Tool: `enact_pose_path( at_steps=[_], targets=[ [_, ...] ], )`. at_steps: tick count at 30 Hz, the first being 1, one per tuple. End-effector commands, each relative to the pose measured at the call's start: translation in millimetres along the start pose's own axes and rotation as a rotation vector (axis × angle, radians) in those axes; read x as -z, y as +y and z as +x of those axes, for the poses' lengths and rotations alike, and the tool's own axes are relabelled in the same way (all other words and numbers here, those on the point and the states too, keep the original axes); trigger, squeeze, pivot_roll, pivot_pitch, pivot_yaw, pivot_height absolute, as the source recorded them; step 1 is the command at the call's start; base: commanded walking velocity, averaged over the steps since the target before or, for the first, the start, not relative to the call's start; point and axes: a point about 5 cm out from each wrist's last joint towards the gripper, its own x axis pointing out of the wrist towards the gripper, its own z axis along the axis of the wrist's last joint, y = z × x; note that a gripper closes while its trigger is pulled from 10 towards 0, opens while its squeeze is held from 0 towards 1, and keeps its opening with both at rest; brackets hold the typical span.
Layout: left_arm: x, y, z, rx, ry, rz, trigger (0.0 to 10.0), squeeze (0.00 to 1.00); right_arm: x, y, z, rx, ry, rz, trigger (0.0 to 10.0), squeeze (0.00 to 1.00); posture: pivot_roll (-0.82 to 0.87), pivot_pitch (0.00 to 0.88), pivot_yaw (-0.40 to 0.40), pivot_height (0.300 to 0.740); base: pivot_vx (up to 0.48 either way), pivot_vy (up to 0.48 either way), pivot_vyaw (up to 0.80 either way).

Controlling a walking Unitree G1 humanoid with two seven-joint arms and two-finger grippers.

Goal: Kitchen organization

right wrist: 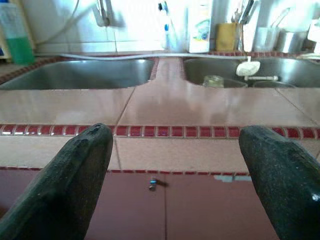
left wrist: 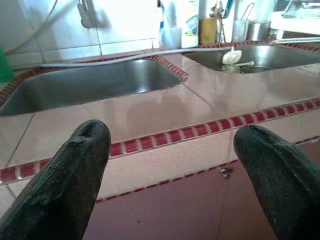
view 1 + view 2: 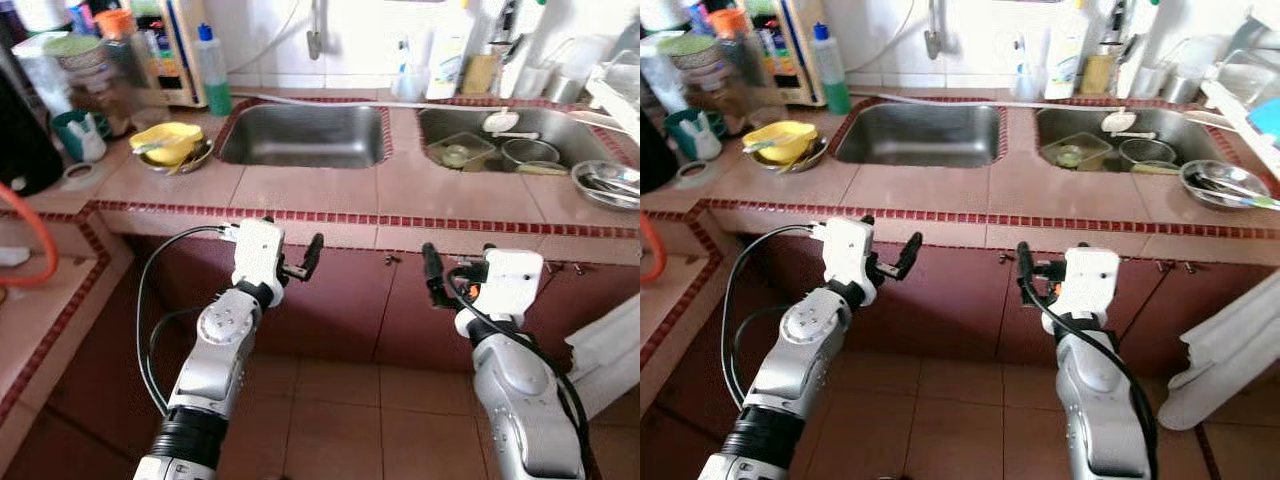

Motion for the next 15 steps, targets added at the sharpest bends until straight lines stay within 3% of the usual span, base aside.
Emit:
enact_pose_path(
  at_steps=[1, 15],
  targets=[
    [1.8, 4.4, -0.2, -0.010, 0.021, 0.003, 10.0, 0.00, -5.5, 5.6, 0.7, -0.016, -0.019, 0.005, 10.0, 0.00, 0.06, 0.000, 0.023, 0.740, 0.000, 0.307, 0.00],
    [2.8, 2.7, 0.7, -0.005, 0.035, 0.013, 10.0, 0.00, -8.1, 2.3, 2.3, 0.016, -0.026, 0.006, 10.0, 0.00, 0.06, 0.000, 0.029, 0.740, 0.000, 0.305, 0.00]
  ],
)
